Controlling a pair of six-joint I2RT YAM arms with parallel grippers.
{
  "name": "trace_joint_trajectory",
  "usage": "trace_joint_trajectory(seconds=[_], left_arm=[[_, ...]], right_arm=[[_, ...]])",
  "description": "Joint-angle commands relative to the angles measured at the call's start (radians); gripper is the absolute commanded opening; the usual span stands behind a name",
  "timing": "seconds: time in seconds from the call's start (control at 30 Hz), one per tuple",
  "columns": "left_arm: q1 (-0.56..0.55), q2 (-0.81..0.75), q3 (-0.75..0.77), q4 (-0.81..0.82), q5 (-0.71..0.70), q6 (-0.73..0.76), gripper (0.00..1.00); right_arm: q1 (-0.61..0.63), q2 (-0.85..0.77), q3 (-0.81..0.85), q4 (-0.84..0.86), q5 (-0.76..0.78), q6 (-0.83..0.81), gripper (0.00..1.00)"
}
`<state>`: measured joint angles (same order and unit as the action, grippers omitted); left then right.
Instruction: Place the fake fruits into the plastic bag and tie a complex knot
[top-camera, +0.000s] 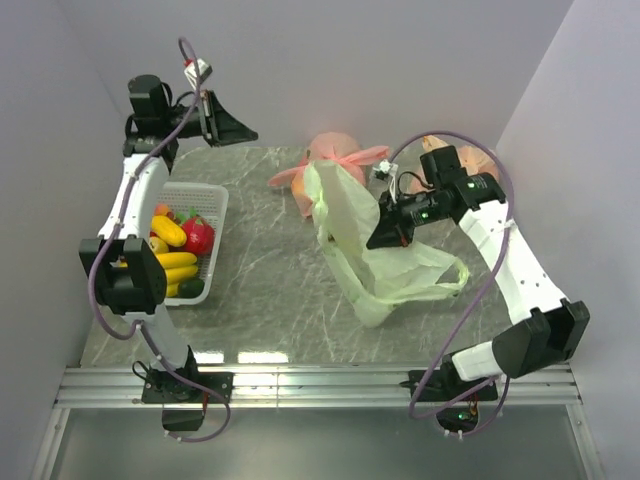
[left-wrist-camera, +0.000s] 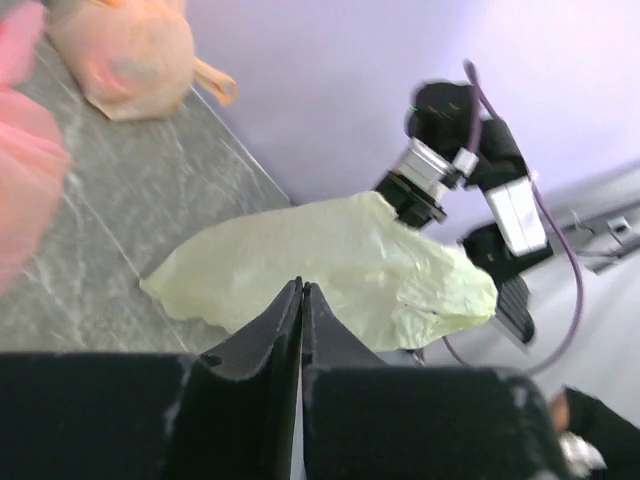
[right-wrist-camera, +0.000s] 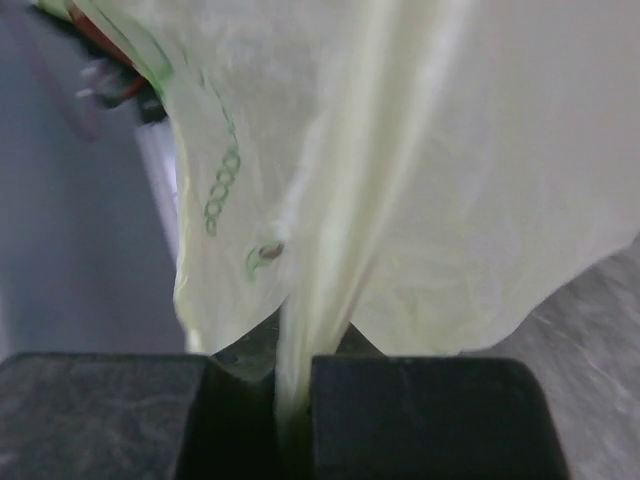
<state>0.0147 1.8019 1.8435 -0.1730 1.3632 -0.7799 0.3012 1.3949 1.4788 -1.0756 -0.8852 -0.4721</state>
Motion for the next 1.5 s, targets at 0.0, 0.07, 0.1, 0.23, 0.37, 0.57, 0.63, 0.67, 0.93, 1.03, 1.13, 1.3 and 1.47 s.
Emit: trace_joint_trajectory(seconds=[0.0,0.07,0.1,0.23,0.37,0.57,0.63,0.67,0.93,1.03,1.13,1.3,1.47], left_arm=[[-0.059,-0.012,-0.087,0.55,0.22,-0.377,0.09],[-0.058,-0.029,-0.136,0.563,0.157,-0.345,0.26],[-0.047,-0.047,-0.171,0.55,0.128,-0.326,0.41],[-0.016,-0.133,-0.127,-0.054,-0.158,0.263,0.99],[-0.056,-0.278,-0.303,-0.31,-0.528,0.355,0.99],[-0.298,-0.553,-0.587,-0.272,-0.832,0.536,0.99],[-0.41,-0.628,-0.668,-0.188,-0.901,0.534,0.99],[-0.448,-0.634,-0.678,-0.169,-0.923,0.53,0.99],[-0.598,-0.385,-0.517,-0.053,-1.057,0.339,0.99],[-0.605,-0.313,-0.475,-0.019,-1.067,0.253,0.99],[-0.586,-0.274,-0.461,-0.01,-1.095,0.217,0.89],[-0.333,-0.236,-0.504,0.087,-0.724,0.098,0.0],[-0.113,-0.213,-0.538,0.23,-0.349,0.001,0.0]], right_arm=[[-0.033,0.096,0.002,-0.188,-0.274,-0.118,0.0],[-0.053,0.093,-0.067,-0.05,-0.262,0.022,0.0],[-0.053,0.076,-0.096,0.161,-0.163,0.25,0.0],[-0.077,-0.02,-0.245,0.508,-0.035,0.608,0.0],[-0.079,-0.048,-0.288,0.637,0.083,0.858,0.0],[-0.065,-0.068,-0.304,0.729,0.225,1.036,0.0],[-0.045,-0.065,-0.307,0.73,0.245,1.046,0.0],[-0.036,-0.065,-0.313,0.741,0.241,1.05,0.0],[0.022,-0.082,-0.379,0.813,0.227,1.079,0.0],[0.029,-0.094,-0.387,0.842,0.195,1.092,0.0],[0.026,-0.111,-0.408,0.879,0.099,1.083,0.0],[-0.04,-0.163,-0.483,0.815,0.015,0.907,0.0],[-0.154,-0.159,-0.569,0.737,0.017,0.704,0.0]])
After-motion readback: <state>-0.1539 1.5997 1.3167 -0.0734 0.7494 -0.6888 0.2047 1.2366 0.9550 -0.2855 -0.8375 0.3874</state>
